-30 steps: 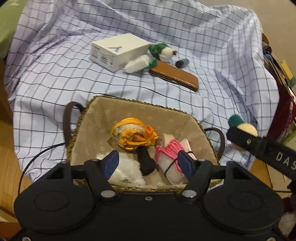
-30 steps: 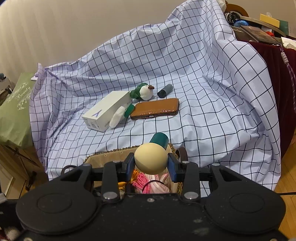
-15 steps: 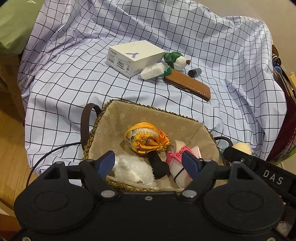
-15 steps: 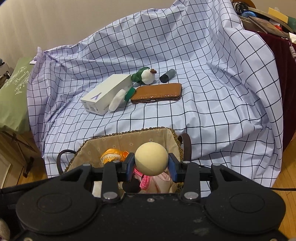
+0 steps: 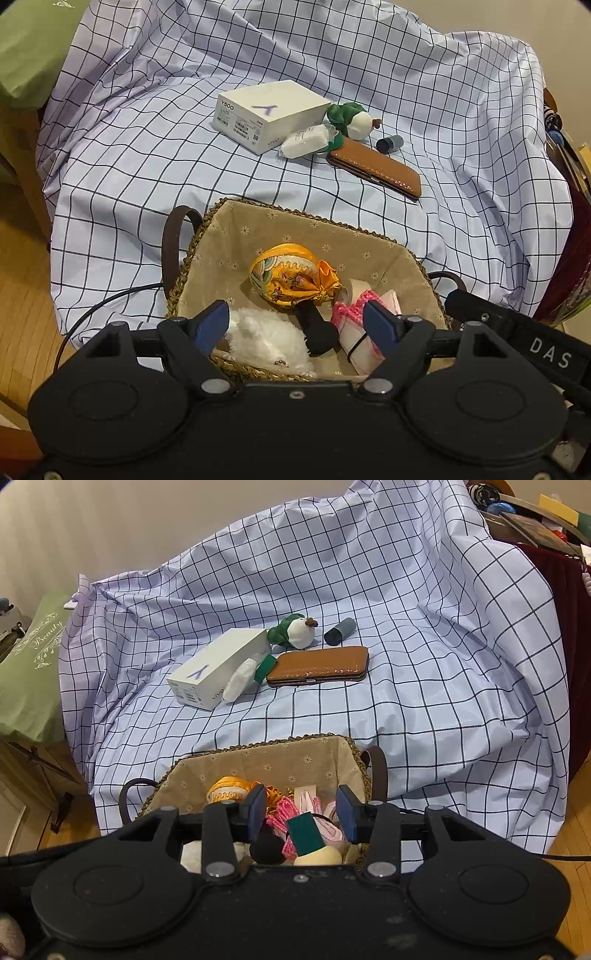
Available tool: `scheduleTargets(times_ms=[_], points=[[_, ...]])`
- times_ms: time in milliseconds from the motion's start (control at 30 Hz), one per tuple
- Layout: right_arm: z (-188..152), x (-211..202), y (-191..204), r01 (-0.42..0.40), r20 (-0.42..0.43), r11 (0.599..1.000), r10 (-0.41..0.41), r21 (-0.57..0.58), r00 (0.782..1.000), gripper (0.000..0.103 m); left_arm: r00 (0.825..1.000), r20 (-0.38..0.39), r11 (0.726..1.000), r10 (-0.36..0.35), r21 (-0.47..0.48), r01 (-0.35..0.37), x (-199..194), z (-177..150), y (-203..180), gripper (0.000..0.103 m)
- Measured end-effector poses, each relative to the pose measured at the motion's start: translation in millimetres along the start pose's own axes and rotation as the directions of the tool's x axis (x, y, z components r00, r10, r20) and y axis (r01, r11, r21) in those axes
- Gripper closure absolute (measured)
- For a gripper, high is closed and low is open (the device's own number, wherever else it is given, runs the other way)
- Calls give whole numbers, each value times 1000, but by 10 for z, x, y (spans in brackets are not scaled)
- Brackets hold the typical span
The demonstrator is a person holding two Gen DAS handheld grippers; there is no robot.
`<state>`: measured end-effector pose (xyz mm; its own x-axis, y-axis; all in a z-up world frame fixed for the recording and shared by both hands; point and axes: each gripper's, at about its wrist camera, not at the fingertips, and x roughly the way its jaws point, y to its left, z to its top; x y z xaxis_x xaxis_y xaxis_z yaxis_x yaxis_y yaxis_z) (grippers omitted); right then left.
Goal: Organize soft objects
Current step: 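Move both tools from the basket toward the items on the sheet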
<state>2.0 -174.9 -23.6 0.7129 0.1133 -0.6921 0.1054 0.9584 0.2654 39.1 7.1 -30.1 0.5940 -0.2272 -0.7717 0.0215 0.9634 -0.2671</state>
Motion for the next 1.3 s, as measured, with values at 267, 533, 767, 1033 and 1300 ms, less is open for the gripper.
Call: scheduleTargets(times_ms=[267,533,767,1033,1300], points=[[-6,-1,-2,3,-3,1000,-3,3,1000,62,1000,-3,1000,2,2,-2,1,-10,-5,28],[-23,9,-9,5,-6,1000,-5,4,1000,62,1000,-5,1000,8,10,-8,-1,-20,-7,27],[-29,21,-13,7,-12,1000,-7,4,1000,62,1000,3,1000,15,14,-15,-13,-17,2,19],[-38,28,-7,9,-13,1000,-9,-3,1000,62,1000,5,1000,23,16,-23,-3,-5,16,19],[27,76,-38,20,-12,1000,-20,-6,1000,62,999,3,998,50,44,-50,57,45,-3,18]])
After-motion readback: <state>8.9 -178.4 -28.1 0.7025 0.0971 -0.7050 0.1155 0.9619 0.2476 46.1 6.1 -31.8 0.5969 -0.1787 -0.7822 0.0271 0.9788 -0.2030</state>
